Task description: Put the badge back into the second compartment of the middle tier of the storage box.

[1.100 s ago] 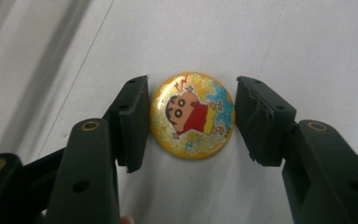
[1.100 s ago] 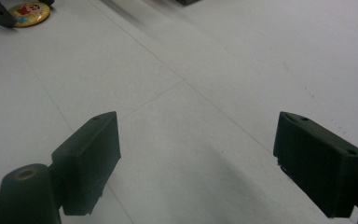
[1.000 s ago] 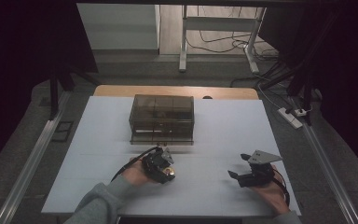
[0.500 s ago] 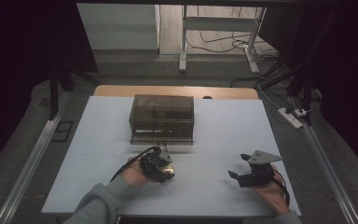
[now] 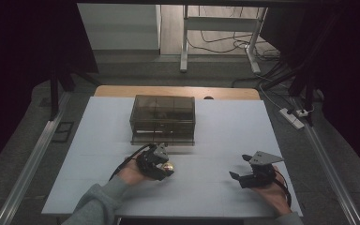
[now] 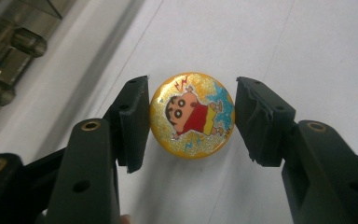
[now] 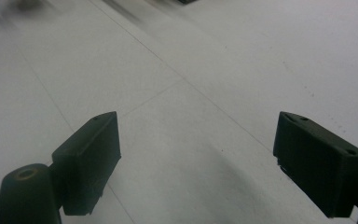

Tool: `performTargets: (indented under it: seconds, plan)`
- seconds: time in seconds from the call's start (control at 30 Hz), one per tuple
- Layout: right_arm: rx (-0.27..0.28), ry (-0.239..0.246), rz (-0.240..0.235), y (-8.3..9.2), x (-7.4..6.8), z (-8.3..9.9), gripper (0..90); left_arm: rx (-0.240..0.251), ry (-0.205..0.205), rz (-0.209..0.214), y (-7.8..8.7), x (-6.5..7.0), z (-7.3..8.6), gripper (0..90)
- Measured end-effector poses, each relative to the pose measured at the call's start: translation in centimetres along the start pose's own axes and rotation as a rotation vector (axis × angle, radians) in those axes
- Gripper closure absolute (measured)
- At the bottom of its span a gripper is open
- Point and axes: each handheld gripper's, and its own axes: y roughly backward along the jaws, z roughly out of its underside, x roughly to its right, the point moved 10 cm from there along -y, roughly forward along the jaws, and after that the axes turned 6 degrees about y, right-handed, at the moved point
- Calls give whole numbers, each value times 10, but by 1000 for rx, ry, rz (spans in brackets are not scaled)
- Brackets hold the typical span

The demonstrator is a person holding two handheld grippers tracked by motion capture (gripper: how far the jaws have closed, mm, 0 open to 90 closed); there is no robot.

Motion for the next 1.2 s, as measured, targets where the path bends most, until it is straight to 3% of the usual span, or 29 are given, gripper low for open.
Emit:
performTargets:
  seconds: [0.27, 0.4, 0.8, 1.2]
  plan:
    - [-1, 0, 3, 0, 0, 0, 141, 44, 13, -1, 11, -3, -4, 468]
    - [2, -1, 4, 0, 0, 0, 141, 90, 36, 7, 19, -5, -8, 468]
    - [1, -1, 3, 0, 0, 0, 141, 189, 56, -25, 39, -7, -18, 468]
    - [12, 3, 12, 1, 1, -1, 145, 233, 79, -20, 48, -11, -20, 467]
